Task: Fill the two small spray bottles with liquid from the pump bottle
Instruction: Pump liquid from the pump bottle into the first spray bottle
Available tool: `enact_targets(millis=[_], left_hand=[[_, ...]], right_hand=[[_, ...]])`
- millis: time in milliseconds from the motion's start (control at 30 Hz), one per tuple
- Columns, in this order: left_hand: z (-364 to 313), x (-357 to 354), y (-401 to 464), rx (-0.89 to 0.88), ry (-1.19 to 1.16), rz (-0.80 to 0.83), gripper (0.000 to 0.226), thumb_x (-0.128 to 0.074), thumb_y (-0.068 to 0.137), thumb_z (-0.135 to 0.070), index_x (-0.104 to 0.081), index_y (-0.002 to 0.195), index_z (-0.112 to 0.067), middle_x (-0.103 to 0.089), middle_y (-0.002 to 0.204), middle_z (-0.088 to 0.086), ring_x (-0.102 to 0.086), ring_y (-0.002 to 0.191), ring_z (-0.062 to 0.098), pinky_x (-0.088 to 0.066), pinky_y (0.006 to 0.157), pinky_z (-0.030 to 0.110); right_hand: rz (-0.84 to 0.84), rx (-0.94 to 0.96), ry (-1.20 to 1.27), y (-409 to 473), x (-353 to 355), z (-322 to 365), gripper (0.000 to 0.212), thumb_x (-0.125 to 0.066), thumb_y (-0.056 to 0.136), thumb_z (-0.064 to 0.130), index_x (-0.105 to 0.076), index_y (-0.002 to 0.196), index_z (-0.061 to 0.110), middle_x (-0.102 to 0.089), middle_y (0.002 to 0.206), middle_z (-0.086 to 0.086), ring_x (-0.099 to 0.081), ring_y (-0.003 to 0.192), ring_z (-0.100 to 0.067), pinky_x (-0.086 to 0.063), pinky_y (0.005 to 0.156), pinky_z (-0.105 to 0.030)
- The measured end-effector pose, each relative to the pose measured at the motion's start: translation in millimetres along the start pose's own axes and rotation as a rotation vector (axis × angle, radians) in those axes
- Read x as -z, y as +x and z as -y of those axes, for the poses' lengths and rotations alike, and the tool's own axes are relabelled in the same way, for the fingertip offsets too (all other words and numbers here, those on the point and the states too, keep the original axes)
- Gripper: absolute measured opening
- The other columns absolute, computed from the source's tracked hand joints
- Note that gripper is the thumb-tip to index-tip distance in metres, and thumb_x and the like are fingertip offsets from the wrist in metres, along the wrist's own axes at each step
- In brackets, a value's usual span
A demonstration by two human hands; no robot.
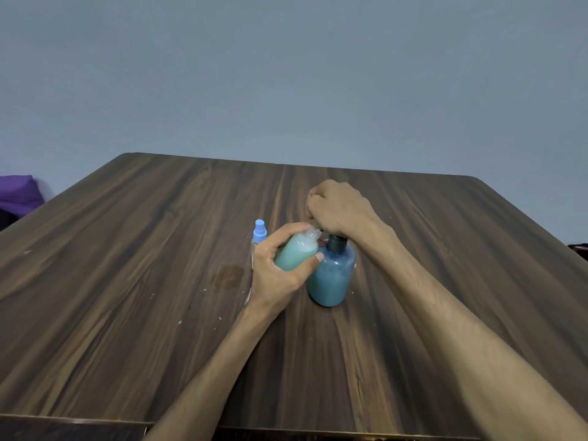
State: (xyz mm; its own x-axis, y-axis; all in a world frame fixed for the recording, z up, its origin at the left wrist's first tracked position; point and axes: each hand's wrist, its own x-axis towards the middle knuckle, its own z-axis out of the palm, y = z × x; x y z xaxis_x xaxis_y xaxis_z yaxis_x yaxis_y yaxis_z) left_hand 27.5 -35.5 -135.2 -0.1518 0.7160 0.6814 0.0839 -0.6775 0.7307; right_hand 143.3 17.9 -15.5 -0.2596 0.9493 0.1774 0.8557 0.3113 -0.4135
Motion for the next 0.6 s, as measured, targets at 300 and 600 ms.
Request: enact_targets(millis=[300,600], left_hand=[[0.7,0.8,-0.6,0.002,0.006,-0.009,0.036,-0.079,0.078,0.008,-0.071,0.111,-0.006,-0.076,0.104,-0.004,-0.073,0.096,0.008,-0.055,0.087,0.021],[0.6,1.5,-1.3,0.008,0.008,-0.005,0.035,-0.079,0.078,0.005,-0.071,0.111,-0.005,-0.076,0.103,-0.004,-0.072,0.097,0.008,-0.055,0.087,0.021]], right_hand=[[-0.009,-0.002,-0.03,-0.7,-1.6,1.1,0.025,-0.046,0.091,0.018,-0.057,0.07,0.024,-0.063,0.078,0.003,-0.058,0.085,-0.031,-0.037,0.072,-0.036],[-0.039,0.01,-0.017,-1.0,0.4,0.1,0.023,-0.046,0.092,0.019,-0.064,0.078,0.02,-0.07,0.087,-0.002,-0.061,0.087,-0.031,-0.039,0.073,-0.036]])
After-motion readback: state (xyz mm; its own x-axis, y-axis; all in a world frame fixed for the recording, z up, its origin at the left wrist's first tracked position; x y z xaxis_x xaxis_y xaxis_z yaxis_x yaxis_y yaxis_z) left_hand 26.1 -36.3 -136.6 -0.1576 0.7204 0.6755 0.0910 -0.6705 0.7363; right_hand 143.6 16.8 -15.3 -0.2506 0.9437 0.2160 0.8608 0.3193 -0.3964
